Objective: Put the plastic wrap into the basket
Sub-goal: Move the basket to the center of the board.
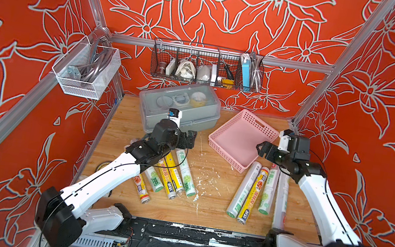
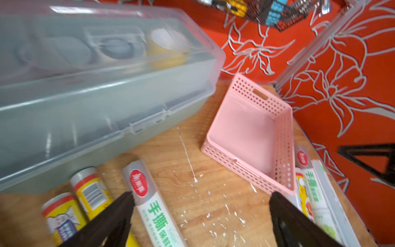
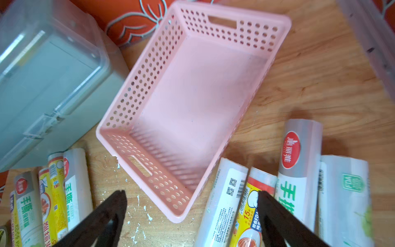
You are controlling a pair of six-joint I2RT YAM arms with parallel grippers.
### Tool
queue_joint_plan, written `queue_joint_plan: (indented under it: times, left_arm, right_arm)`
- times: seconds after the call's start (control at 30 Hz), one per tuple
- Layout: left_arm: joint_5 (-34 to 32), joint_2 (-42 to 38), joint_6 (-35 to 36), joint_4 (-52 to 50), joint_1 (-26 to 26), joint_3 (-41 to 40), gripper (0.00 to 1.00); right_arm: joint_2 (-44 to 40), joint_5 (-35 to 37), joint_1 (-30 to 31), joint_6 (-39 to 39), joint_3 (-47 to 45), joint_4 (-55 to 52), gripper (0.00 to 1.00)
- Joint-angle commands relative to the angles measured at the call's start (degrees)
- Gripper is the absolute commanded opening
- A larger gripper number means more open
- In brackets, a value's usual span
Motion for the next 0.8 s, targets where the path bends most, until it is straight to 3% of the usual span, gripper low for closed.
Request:
queue_joint_plan:
  times: [0.0,0.2,0.5,0.6,0.77]
  left_arm:
    - [6.7,2.3,0.1,-3.0,-0.9,0.6,0.98]
    - [13.0,4.2,0.5,-1.1,-1.0,-0.3,0.98]
    - [12.9,3.6,1.8,0.5,-1.0,-1.7,0.98]
    - [12.6,3.8,1.7,0.4,-1.0,-1.7,0.98]
    - [12.2,4.3,1.4,0.3,-1.0,-1.9,0.98]
  right_arm:
    - [6.7,-1.7,0.4,-0.3,3.3,-0.7,0.88]
    - [19.2,3.1,0.2,-1.3,11.5,-2.4,0.83]
    - [26.2,6.8,-0.1,0.7,14.0,-2.6,0.74]
    - [27.8,7.7,-0.1,0.8,14.5,-2.9,0.69]
    - [29.5,6.1,0.0,0.6,15.3,-3.3,0.52]
